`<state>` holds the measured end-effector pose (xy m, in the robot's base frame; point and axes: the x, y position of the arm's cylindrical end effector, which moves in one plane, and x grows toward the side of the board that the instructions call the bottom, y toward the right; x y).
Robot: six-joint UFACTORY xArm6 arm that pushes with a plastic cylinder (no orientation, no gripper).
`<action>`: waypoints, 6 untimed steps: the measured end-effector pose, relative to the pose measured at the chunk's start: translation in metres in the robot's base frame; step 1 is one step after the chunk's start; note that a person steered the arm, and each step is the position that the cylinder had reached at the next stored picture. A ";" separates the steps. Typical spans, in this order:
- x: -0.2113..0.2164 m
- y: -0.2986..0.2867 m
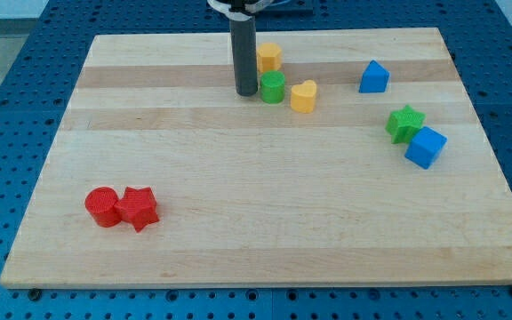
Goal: Slide the green circle down a bit
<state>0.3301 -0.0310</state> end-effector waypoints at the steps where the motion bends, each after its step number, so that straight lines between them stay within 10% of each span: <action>1: -0.014 0.017; 6: 0.043 0.181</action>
